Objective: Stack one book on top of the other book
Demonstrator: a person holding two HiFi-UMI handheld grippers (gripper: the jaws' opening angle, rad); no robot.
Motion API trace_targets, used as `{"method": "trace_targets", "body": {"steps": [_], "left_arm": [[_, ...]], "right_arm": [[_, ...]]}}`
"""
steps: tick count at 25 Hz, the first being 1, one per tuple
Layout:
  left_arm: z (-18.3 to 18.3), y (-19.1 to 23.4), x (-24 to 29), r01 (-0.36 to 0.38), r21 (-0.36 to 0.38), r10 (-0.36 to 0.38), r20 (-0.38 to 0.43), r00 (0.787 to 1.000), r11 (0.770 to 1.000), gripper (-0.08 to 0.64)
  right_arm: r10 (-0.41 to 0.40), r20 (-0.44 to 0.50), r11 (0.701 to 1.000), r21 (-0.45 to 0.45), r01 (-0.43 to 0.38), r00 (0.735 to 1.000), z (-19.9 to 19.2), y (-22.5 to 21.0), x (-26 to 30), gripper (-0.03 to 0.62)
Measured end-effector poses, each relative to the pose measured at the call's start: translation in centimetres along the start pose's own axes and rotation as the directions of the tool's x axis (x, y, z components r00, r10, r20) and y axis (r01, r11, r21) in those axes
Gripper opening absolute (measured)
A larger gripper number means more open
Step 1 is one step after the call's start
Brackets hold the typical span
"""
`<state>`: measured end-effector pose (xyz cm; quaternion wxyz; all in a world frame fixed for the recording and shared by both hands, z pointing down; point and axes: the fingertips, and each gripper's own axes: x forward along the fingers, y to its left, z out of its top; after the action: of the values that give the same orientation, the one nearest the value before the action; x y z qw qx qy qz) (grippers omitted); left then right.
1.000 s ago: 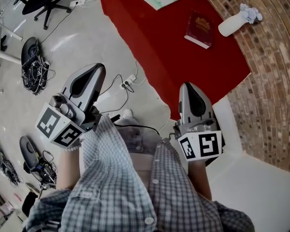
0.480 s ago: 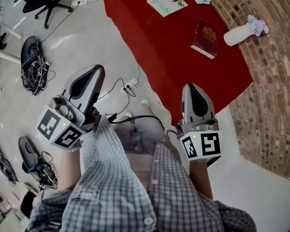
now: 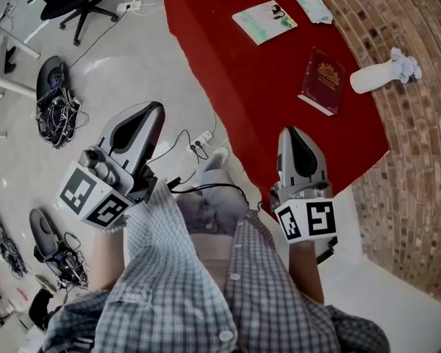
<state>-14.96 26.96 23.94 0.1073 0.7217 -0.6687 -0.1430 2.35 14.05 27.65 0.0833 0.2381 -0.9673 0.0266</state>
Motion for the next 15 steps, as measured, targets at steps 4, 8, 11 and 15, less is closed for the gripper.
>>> {"method": "trace_targets", "body": {"steps": [4,8,11,15], "left_arm": [[0.7,1.4,3.3,0.008,0.002,-0.008,-0.004,1.0,1.0,0.008],[1.1,2.7,6.8,0.022,-0.011,-0.022,-0.011,1.0,1.0,0.008],[1.3,3.6,9.8,0.04,-0.028,-0.04,-0.013,0.999,0.999,0.008],[0.9,4.1,13.6,0.067,-0.035,-0.068,-0.036,0.997,0.997,0.008]], "right_arm": [[-0.003,0.003,1.0,0.006,0.003,1.0,0.7,-2.0,2.6,0.008],[-0.012,-0.003,1.0,0.012,0.012,1.0,1.2,-4.4,5.1,0.008],[-0.025,-0.001,0.999,0.021,0.025,1.0,1.5,-6.4,6.9,0.008],[-0.039,-0.011,0.999,0.034,0.039,0.999,1.5,-9.0,8.8,0.008]]}}
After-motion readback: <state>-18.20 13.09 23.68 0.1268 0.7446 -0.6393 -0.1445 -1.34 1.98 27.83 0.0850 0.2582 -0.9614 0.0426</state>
